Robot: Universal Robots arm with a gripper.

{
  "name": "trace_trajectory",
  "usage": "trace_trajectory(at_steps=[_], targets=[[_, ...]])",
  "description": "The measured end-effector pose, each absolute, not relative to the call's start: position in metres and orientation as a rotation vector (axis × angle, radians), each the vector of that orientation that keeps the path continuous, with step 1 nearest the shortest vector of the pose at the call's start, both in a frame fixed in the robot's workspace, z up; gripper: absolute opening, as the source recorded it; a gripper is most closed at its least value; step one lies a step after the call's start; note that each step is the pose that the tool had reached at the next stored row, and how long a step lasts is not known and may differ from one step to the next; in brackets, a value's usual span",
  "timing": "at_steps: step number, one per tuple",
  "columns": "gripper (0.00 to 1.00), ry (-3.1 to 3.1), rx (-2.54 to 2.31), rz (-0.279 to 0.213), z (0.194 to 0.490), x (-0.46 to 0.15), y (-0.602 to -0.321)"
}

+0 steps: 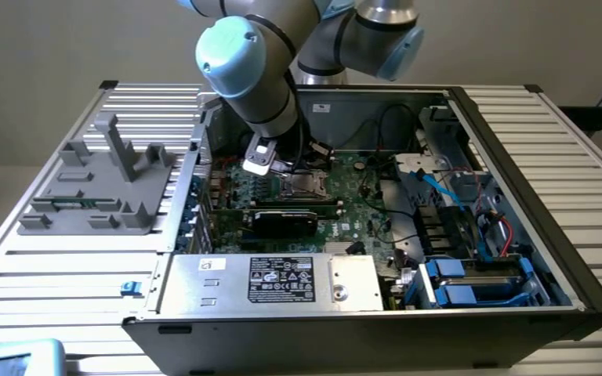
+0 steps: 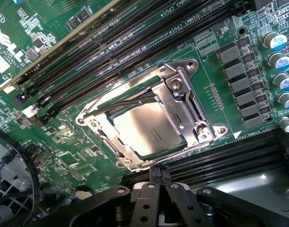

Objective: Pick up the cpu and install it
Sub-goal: 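Install the first cpu locking lever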

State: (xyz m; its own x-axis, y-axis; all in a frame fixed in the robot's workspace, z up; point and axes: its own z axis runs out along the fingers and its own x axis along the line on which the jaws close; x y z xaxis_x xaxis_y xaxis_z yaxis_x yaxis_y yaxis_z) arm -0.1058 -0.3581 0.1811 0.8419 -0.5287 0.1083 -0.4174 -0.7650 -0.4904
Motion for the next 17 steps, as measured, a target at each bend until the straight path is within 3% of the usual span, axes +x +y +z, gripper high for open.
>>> trace_trajectory(at_steps=[17], targets=[[0.11, 0.702, -2.564, -0.334, 0.1811, -0.1031, -0.3581]])
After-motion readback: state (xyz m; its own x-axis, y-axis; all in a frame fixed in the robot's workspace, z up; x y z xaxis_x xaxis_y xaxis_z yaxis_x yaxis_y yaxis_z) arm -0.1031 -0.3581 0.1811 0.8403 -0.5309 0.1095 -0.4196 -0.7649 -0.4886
